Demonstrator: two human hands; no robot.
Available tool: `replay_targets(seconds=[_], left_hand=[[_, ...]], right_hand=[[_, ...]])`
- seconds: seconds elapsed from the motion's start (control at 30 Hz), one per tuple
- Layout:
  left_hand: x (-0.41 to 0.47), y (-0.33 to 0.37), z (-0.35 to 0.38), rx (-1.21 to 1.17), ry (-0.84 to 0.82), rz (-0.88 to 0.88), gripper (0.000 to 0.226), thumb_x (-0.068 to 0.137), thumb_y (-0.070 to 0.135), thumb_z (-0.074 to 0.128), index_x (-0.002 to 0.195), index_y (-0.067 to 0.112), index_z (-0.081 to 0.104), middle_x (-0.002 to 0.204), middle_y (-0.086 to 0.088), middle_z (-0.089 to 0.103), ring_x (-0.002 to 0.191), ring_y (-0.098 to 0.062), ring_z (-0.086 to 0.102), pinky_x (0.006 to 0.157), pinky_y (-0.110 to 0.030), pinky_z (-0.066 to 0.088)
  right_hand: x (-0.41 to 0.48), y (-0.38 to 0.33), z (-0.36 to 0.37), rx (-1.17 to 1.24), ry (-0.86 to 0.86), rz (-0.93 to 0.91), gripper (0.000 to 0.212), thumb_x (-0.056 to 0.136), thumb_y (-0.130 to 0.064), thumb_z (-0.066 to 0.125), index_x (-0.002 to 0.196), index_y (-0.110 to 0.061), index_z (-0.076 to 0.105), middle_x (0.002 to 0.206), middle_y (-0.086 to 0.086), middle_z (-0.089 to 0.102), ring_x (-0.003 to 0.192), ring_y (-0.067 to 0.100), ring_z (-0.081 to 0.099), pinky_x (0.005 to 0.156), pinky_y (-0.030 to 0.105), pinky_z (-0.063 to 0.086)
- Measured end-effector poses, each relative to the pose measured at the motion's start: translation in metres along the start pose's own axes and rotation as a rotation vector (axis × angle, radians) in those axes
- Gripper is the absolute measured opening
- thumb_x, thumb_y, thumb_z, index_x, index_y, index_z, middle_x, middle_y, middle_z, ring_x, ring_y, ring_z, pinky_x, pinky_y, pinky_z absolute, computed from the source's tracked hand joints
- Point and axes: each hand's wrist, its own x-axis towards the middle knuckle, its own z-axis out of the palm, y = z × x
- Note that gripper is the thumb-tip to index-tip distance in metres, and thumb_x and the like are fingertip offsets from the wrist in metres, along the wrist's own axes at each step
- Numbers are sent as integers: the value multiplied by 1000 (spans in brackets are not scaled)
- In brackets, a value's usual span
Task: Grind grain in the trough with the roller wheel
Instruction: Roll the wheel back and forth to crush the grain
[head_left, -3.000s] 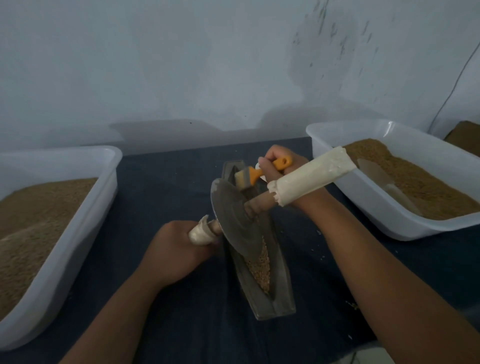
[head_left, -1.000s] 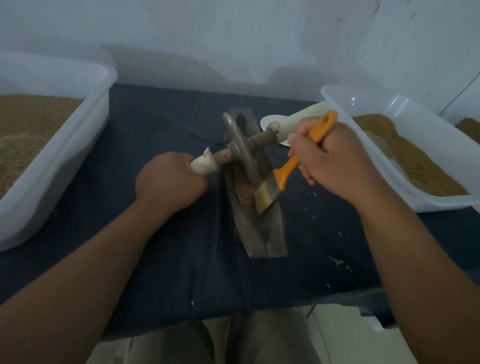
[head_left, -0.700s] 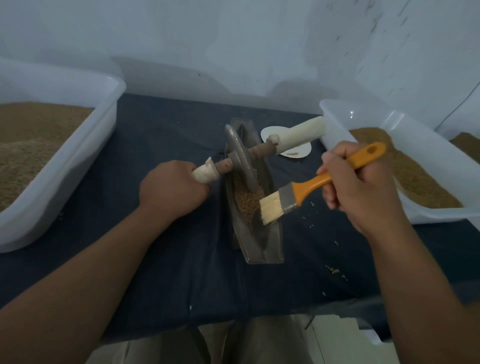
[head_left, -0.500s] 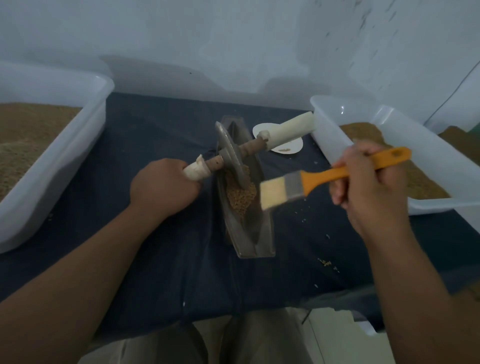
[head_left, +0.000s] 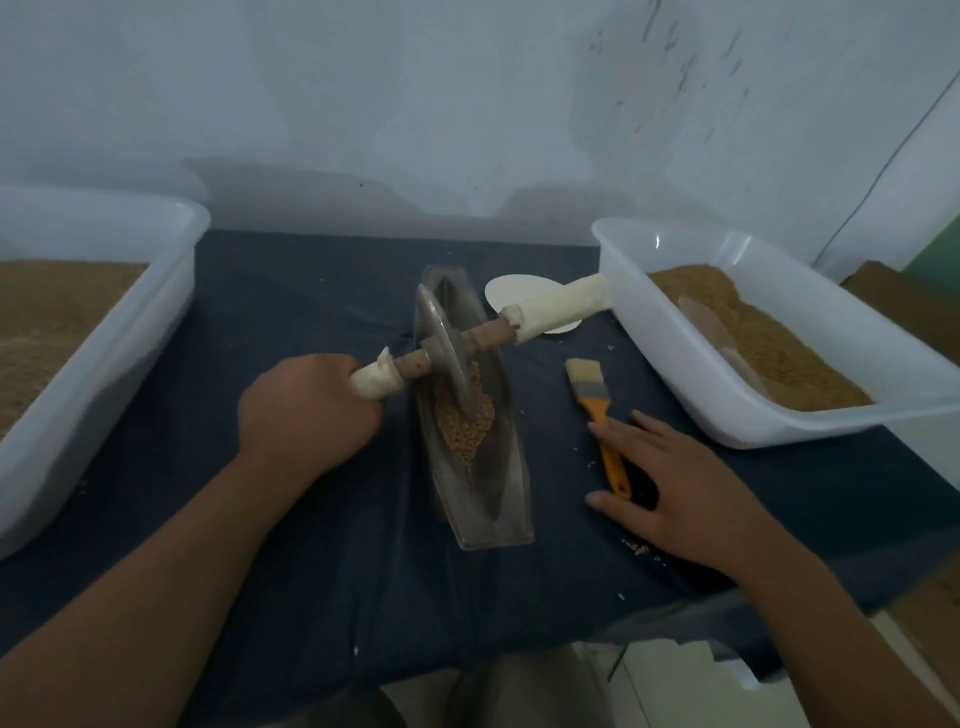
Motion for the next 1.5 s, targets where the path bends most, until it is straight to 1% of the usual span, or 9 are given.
replay_targets(seconds=[0.1, 0.27, 0.37, 0.47, 0.57, 0.67, 1.0, 1.3, 1.5], left_hand=[[1, 0, -1, 63, 35, 55, 45, 87, 62, 55, 58, 28, 54, 54, 13, 52, 49, -13, 51, 51, -23, 33], [3, 4, -12, 197, 95, 227, 42, 82, 49, 70, 56, 32, 41, 53, 14, 43, 46, -13, 44, 50, -21, 29], [2, 5, -21, 175, 55, 332, 44, 81, 40, 76, 59, 33, 39, 57, 13, 44, 51, -16, 48, 50, -24, 32], [-2, 9, -31, 132, 65, 383, 28, 82, 39, 76, 68, 29, 54, 69, 10, 50, 61, -20, 53, 52, -29, 39], [-3, 10, -38, 182, 34, 466, 15, 87, 45, 73, 90, 32, 66, 82, 8, 57, 73, -23, 60, 62, -35, 43], [6, 14, -40, 403, -103, 420, 30, 91, 59, 59, 82, 32, 53, 80, 10, 52, 77, -21, 57, 67, -35, 37], [89, 44, -44, 344, -494, 305, 19, 82, 46, 68, 85, 27, 64, 87, 4, 66, 88, -26, 68, 83, -42, 60], [12, 27, -60, 390, -405, 454, 23, 70, 47, 56, 63, 26, 51, 60, 11, 53, 55, -6, 48, 51, -25, 37], [62, 39, -45, 380, -394, 286, 28, 81, 46, 63, 66, 23, 58, 70, 6, 61, 69, -21, 65, 68, -36, 59]], right_hand=[[2, -5, -5, -10, -63, -8, 95, 86, -97, 17, 166, -47, 10, 173, -21, 1, 160, 4, -5, 131, 37, 14], [29, -34, -46, 87, 560, -151, 71, 101, -59, 54, 161, -23, 40, 164, -9, 37, 154, 1, 23, 124, 21, 17], [64, -49, -68, -116, 354, -181, 93, 90, -54, 71, 166, -24, 26, 162, -1, 42, 153, 16, 32, 125, 30, 23], [88, -58, -64, -252, 210, -128, 81, 91, -47, 73, 160, -28, 36, 113, 0, 70, 101, 23, 65, 85, 36, 54], [104, -60, -62, -314, 238, -134, 14, 91, -44, 69, 95, -33, 63, 76, -8, 58, 72, 16, 58, 68, 35, 50], [125, -57, -60, -326, 250, -196, 29, 87, -44, 70, 66, -31, 56, 71, -9, 53, 64, 12, 51, 58, 31, 35], [187, -53, -48, -221, 230, 8, 29, 87, -51, 55, 68, -30, 51, 67, -8, 54, 61, 12, 51, 55, 29, 36], [113, -33, -32, -159, 39, -94, 24, 79, -59, 62, 67, -38, 58, 61, -15, 58, 55, -2, 52, 49, 22, 30], [160, -45, -29, -212, 280, -13, 33, 88, -55, 48, 66, -31, 54, 61, -9, 55, 54, 8, 51, 50, 28, 37]])
